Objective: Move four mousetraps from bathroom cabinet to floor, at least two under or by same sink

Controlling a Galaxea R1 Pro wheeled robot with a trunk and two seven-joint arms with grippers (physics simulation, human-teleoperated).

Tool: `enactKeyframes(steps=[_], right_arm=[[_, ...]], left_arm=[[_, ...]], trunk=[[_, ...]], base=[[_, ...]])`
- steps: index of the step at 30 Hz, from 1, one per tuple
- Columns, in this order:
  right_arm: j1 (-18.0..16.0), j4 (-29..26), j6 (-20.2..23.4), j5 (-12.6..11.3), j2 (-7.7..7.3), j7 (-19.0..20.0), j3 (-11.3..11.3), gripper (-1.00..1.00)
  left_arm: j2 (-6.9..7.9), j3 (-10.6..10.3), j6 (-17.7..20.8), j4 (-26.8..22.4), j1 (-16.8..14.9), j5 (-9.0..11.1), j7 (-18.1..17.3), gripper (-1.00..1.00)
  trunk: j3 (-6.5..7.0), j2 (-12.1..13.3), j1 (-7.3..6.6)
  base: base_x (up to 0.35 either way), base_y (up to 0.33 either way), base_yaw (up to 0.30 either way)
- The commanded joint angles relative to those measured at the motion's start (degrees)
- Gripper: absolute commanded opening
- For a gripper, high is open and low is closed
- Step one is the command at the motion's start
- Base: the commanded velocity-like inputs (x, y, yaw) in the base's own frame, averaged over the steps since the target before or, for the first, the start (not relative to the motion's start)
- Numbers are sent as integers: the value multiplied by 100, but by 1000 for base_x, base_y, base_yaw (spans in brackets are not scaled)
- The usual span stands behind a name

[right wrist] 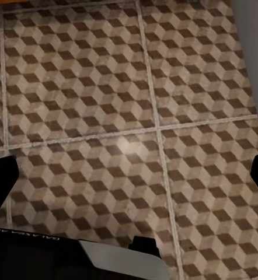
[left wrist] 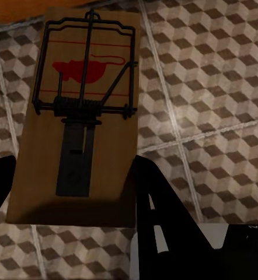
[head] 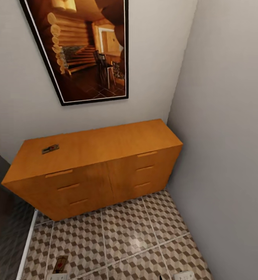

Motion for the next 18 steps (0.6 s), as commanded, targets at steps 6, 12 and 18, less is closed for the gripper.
enactKeyframes(steps=[6,12,18], right_arm=[[-2,-4,-8,59,0,-34,3,100],[-2,-6,-8,59,0,-34,3,100],[-2,-8,-9,59,0,-34,4,100]], left_arm=[[0,48,-33,27,-13,-11,-18,-100],[-4,47,-33,28,-10,-11,-18,-100],[9,54,-40,27,-12,-11,-18,-100]], trunk=[[-30,-10,3],[-47,-10,3],[-63,-10,3]], base=[[0,0,266],[0,0,266],[0,0,266]])
